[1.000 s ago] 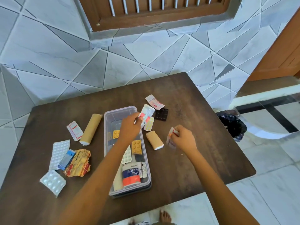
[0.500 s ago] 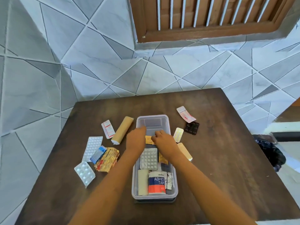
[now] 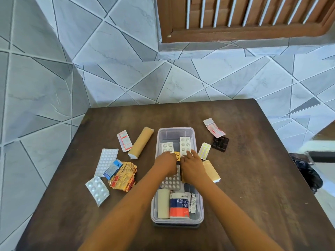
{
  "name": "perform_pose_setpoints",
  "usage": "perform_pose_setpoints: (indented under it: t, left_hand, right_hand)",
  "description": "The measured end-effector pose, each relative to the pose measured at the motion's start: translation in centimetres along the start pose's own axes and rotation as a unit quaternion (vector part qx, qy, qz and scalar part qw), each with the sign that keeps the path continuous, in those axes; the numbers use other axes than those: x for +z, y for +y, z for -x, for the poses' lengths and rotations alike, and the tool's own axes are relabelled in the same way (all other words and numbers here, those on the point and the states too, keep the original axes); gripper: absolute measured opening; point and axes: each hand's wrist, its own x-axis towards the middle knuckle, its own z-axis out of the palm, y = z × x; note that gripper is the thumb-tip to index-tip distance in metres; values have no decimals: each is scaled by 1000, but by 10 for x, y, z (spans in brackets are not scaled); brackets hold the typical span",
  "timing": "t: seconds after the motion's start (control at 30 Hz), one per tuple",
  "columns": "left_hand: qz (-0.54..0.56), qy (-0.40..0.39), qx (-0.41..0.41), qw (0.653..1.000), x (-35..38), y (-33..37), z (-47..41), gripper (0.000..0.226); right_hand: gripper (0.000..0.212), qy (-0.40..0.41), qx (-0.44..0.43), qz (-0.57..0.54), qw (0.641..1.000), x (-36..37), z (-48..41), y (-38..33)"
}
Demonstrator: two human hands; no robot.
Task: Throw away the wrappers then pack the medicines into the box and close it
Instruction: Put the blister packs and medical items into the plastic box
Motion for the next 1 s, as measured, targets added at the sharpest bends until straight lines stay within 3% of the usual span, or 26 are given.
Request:
perform_pose_setpoints:
  t: [0.1,0.2,0.3,0.37,0.57,0.67,0.77,0.9,1.0]
  left_hand:
    - [88,90,-10,992,-4,-7,7,29]
    - [189,205,-42,959,-17,-26,21,30]
    - [226,263,-109,932,-27,-58,25,26]
    - [203,258,-149,933,-27,-79,18,29]
    - [136,118,-187,966,-5,-105,-8,50]
    - [136,131,-193,963,-2,-108,-15,53]
    - [189,197,-209,939,-16,-106,-12,49]
    - [300,276,-131,904,-46,-90,11,49]
    - [250,192,-28,948,-56,-72,31,47]
  right_hand:
    - [42,21,-6,-48,999,-2,-5,1]
    - [53,69,15,-95,993,-10,-7,2]
    - [62,109,65,-149,981,-16,-6,5]
    - [66,121,106,-178,971,-13,0,12]
    - [68,97,139,-270,948,-3,5,18]
    - [68,109,149,-289,939,-1,4,17]
    - [66,116,153,-290,937,-2,5,18]
    - [61,123,164,-299,932,-4,6,17]
    - [55,141,179,-298,927,-3,9,16]
